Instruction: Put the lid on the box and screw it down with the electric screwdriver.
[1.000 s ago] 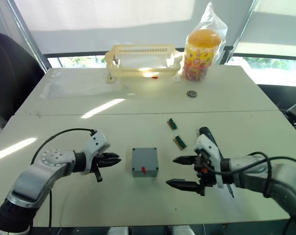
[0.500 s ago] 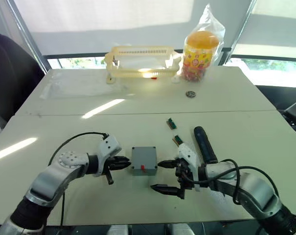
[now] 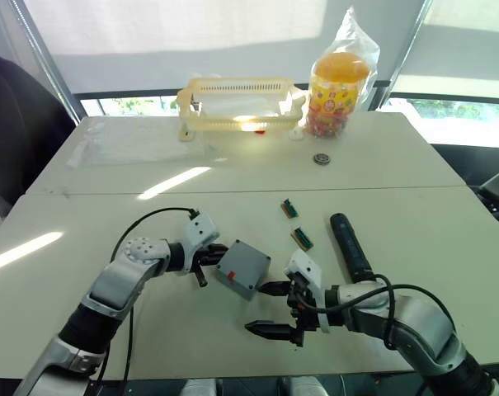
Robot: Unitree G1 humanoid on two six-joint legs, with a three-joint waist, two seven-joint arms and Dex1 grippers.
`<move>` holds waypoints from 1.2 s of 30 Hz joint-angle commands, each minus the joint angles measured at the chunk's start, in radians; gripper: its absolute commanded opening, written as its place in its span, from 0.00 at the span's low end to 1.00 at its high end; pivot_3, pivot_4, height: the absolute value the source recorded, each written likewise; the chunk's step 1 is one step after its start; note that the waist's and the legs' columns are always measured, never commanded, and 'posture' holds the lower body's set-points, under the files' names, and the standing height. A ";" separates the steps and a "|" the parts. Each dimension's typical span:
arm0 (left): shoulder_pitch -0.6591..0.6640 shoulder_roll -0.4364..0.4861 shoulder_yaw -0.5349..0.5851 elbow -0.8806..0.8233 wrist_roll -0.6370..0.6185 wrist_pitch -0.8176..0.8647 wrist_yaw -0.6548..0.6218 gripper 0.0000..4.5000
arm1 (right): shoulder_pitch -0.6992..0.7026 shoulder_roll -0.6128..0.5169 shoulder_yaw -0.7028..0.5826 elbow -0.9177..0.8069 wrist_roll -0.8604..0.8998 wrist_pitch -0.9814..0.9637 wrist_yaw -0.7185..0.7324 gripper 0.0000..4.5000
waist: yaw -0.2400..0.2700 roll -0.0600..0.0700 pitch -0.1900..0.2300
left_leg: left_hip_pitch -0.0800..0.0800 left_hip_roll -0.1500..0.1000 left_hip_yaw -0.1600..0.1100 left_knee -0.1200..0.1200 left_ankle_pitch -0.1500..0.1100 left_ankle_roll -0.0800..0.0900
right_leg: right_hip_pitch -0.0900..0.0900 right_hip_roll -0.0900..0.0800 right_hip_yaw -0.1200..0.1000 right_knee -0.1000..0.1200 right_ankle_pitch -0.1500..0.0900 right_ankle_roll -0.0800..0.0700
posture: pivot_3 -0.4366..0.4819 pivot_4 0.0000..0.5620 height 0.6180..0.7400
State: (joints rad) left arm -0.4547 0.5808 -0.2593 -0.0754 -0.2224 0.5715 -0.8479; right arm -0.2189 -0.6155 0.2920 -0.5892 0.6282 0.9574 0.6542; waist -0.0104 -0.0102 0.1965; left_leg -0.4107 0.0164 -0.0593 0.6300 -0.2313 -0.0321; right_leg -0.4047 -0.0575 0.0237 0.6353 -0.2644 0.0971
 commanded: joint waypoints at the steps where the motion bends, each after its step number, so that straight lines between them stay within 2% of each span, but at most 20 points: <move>1: -0.023 0.021 0.029 0.028 0.040 -0.045 0.013 0.15 | 0.012 -0.031 -0.064 -0.055 -0.009 -0.020 -0.009 0.99 | -0.001 0.000 0.000 | 0.000 0.000 0.000 0.000 0.000 0.000 | 0.000 0.000 0.000 0.000 0.000 0.000 | 0.48 0.27 1.00; 5: 0.058 0.118 0.106 -0.082 -0.006 0.006 -0.031 0.15 | -0.020 -0.093 -0.105 0.007 -0.099 -0.128 0.019 0.99 | -0.010 0.000 0.000 | 0.001 0.000 0.000 0.000 0.000 0.000 | -0.001 0.000 0.000 0.001 0.000 0.000 | 0.48 0.27 1.00; 10: 0.224 0.219 0.167 -0.319 -0.104 0.126 -0.080 0.15 | -0.074 -0.083 -0.038 0.142 -0.209 -0.279 0.082 0.99 | -0.006 0.000 0.000 | 0.002 0.001 0.000 -0.001 0.000 0.000 | -0.003 0.000 0.000 0.008 -0.001 0.001 | 0.48 0.27 1.00; 16: 0.356 0.254 0.206 -0.491 -0.185 0.219 -0.060 0.15 | -0.122 -0.046 0.026 0.295 -0.293 -0.425 0.184 0.99 | -0.001 0.000 0.000 | 0.002 0.000 0.001 0.001 0.000 0.000 | -0.002 -0.001 0.001 0.010 -0.002 -0.002 | 0.48 0.27 1.00; 22: 0.333 0.219 0.165 -0.466 -0.169 0.215 -0.007 0.15 | -0.158 -0.018 0.057 0.371 -0.341 -0.500 0.262 0.99 | -0.002 0.000 0.000 | 0.003 0.000 0.001 0.001 0.000 -0.001 | -0.003 0.000 0.001 0.011 -0.001 0.000 | 0.48 0.27 1.00; 25: 0.275 0.175 0.121 -0.402 -0.132 0.183 0.026 0.15 | -0.162 -0.002 0.062 0.374 -0.343 -0.509 0.290 0.99 | -0.001 -0.001 -0.001 | 0.003 0.000 0.001 0.002 0.000 -0.001 | -0.002 0.000 0.001 0.011 -0.001 0.000 | 0.48 0.27 1.00; 29: 0.208 0.133 0.083 -0.313 -0.081 0.129 0.043 0.15 | -0.136 0.003 0.053 0.318 -0.330 -0.479 0.304 0.99 | -0.002 -0.001 -0.001 | 0.003 0.000 0.000 0.002 0.001 -0.001 | -0.002 0.000 0.001 0.012 -0.001 0.000 | 0.48 0.27 1.00; 36: 0.171 0.122 0.068 -0.244 -0.049 0.062 0.020 0.15 | -0.061 -0.006 0.040 0.197 -0.318 -0.404 0.283 0.99 | -0.002 -0.001 -0.001 | 0.003 0.000 0.000 0.001 0.001 -0.001 | -0.003 0.000 0.001 0.012 -0.001 0.001 | 0.48 0.27 1.00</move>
State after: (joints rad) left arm -0.2713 0.7058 -0.1900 -0.3116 -0.2810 0.6664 -0.8212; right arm -0.2793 -0.6197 0.3446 -0.3311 0.2892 0.5444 0.9399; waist -0.0129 -0.0108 0.1960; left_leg -0.4080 0.0163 -0.0593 0.6314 -0.2306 -0.0333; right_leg -0.4074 -0.0575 0.0243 0.6478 -0.2653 0.0976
